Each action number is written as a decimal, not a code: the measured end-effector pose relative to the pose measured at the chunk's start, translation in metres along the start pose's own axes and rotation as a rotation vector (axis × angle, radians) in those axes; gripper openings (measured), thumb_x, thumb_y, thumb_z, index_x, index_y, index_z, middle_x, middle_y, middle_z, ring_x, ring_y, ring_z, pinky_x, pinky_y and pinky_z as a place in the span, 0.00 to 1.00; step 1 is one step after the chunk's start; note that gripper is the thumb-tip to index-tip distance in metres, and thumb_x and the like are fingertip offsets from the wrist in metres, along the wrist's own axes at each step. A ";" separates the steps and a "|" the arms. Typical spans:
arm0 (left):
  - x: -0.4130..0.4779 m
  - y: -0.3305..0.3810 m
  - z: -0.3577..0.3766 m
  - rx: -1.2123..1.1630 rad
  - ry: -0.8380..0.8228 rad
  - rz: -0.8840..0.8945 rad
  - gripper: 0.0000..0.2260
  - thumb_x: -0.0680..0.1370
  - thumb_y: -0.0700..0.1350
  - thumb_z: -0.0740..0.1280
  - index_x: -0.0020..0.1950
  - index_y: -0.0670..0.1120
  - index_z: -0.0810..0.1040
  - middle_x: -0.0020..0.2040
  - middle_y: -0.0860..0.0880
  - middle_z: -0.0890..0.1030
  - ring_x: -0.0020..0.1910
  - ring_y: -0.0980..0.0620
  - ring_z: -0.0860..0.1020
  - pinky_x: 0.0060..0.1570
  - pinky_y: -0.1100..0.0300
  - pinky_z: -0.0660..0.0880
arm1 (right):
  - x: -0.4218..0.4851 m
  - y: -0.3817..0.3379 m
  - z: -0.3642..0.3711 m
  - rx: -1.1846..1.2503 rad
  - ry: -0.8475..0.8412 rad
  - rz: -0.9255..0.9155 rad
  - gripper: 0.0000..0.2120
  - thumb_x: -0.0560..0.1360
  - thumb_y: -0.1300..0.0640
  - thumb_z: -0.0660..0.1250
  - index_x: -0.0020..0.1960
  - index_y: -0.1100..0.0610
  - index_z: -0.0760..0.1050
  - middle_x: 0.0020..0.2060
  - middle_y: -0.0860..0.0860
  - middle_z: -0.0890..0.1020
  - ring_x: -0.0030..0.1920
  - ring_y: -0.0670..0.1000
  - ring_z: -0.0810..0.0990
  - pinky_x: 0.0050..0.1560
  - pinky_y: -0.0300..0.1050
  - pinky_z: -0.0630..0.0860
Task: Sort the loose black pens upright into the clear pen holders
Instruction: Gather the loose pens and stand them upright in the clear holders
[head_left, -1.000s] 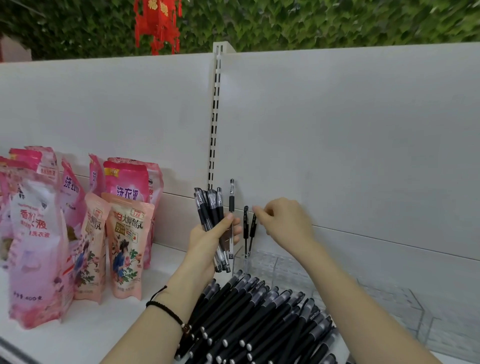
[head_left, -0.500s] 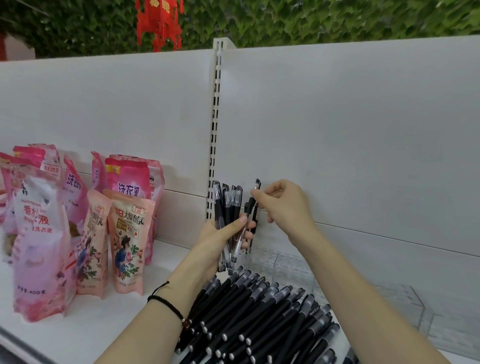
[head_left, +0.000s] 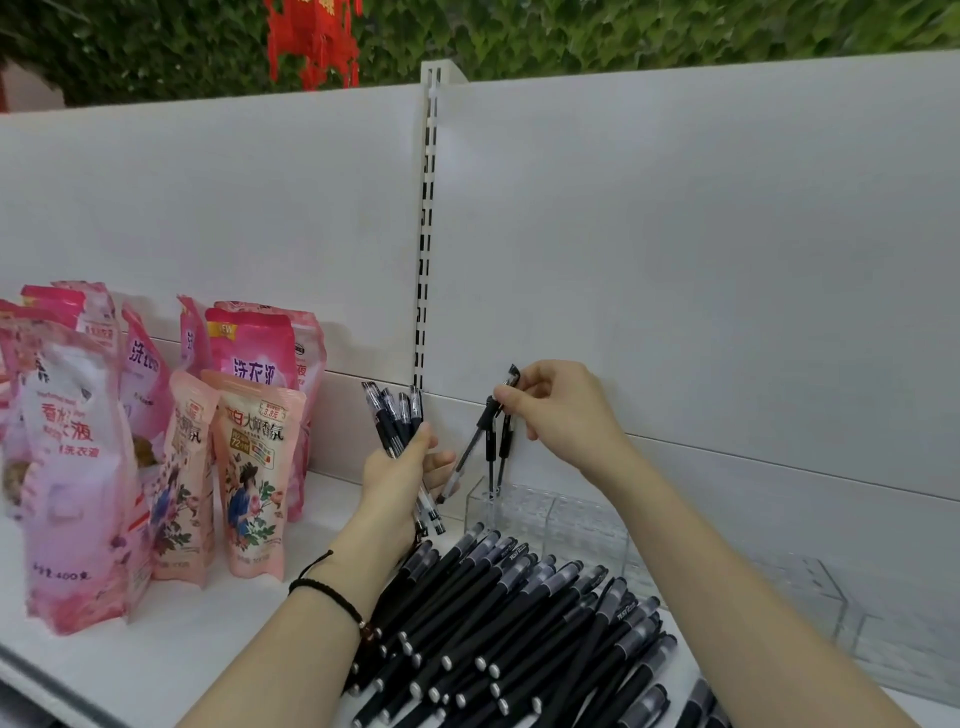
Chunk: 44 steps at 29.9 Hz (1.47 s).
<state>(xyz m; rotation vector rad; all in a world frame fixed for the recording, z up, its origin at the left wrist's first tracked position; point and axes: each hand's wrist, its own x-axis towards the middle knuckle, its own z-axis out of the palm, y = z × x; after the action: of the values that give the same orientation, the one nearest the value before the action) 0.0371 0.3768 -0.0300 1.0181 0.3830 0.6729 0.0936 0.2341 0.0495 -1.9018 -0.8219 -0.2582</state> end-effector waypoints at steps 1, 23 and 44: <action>0.001 -0.002 0.000 0.022 0.009 0.003 0.10 0.80 0.45 0.65 0.46 0.39 0.75 0.35 0.42 0.81 0.32 0.46 0.81 0.29 0.57 0.81 | 0.000 -0.001 0.001 -0.038 0.019 -0.018 0.07 0.75 0.55 0.70 0.41 0.57 0.77 0.34 0.51 0.80 0.30 0.48 0.75 0.35 0.40 0.72; -0.005 0.005 0.009 -0.038 -0.098 0.093 0.12 0.81 0.43 0.63 0.60 0.36 0.72 0.40 0.46 0.84 0.26 0.57 0.79 0.23 0.65 0.75 | 0.002 0.011 0.006 -0.275 -0.083 -0.081 0.09 0.76 0.55 0.68 0.40 0.52 0.71 0.28 0.48 0.77 0.31 0.48 0.76 0.36 0.43 0.70; -0.029 0.014 0.022 0.061 -0.331 0.194 0.06 0.78 0.42 0.67 0.50 0.40 0.79 0.42 0.42 0.86 0.38 0.47 0.85 0.35 0.59 0.82 | -0.004 -0.015 -0.014 0.225 -0.020 0.062 0.05 0.76 0.59 0.69 0.42 0.59 0.79 0.40 0.59 0.84 0.25 0.49 0.72 0.21 0.31 0.63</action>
<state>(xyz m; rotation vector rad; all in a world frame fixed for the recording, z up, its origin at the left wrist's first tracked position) 0.0236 0.3478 -0.0072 1.2119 0.0157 0.6546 0.0830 0.2239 0.0649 -1.7172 -0.7709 -0.1034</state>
